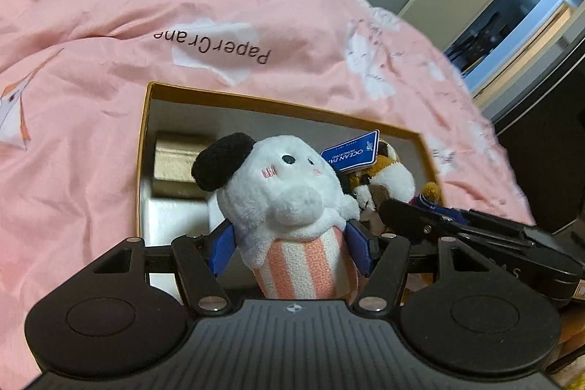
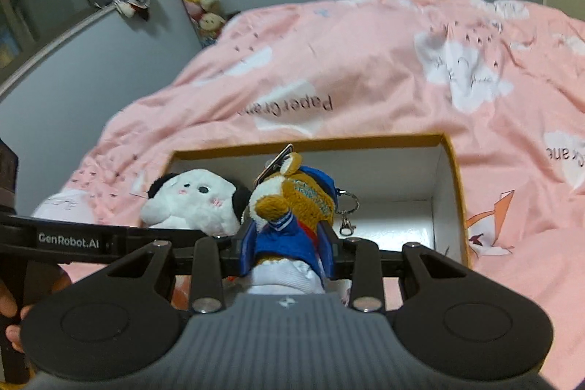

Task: Organize objects
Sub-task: 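Lower the plush dog into the box with the left tool while the right tool lowers the keychain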

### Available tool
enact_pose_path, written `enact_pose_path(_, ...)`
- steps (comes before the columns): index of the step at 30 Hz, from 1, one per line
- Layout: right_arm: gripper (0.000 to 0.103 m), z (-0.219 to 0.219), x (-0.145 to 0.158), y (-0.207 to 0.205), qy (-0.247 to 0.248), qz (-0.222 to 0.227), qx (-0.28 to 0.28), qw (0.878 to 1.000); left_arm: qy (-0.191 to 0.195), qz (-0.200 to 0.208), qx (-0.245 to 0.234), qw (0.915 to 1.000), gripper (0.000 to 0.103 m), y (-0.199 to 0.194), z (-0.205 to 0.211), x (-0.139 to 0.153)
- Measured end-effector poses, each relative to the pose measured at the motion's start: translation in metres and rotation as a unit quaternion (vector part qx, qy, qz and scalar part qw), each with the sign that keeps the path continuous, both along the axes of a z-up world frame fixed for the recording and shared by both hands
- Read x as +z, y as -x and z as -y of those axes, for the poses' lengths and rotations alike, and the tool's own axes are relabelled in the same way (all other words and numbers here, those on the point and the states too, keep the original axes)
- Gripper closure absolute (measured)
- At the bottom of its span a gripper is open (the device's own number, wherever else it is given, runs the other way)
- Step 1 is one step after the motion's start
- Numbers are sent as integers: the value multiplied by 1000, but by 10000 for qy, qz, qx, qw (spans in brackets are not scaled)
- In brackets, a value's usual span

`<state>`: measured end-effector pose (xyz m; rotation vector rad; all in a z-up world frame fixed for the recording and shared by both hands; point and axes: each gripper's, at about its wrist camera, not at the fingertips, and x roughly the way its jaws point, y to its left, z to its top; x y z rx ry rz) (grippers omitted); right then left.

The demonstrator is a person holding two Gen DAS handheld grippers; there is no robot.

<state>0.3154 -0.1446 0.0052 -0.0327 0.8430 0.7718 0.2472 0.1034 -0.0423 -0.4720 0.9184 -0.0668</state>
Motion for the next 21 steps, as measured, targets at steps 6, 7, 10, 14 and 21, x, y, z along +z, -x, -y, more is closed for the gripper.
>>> enact_pose_path(6,66,-10,-40,-41,107,-598,-149,9980,-721,-190,-303,9968,30,-25,16,-18)
enact_pose_path(7,66,-10,-45,-45,95,-697,-181,9974,-796,-229,-332,9960,30,-27,18,-20)
enact_pose_path(10,65,-11,-55,-50,96,-751,-236,9969,-1112,-226,-457,9925,30,-33,25,-25)
enact_pose_path(14,65,-17,-64,-54,155,-886,-221,9957,-1430,-383,-487,9878,29,-40,32,-31)
enact_pose_path(21,57,-25,-66,-59,240,-1005,-61,9946,-1469,-576,-593,9857,26,-44,32,-38)
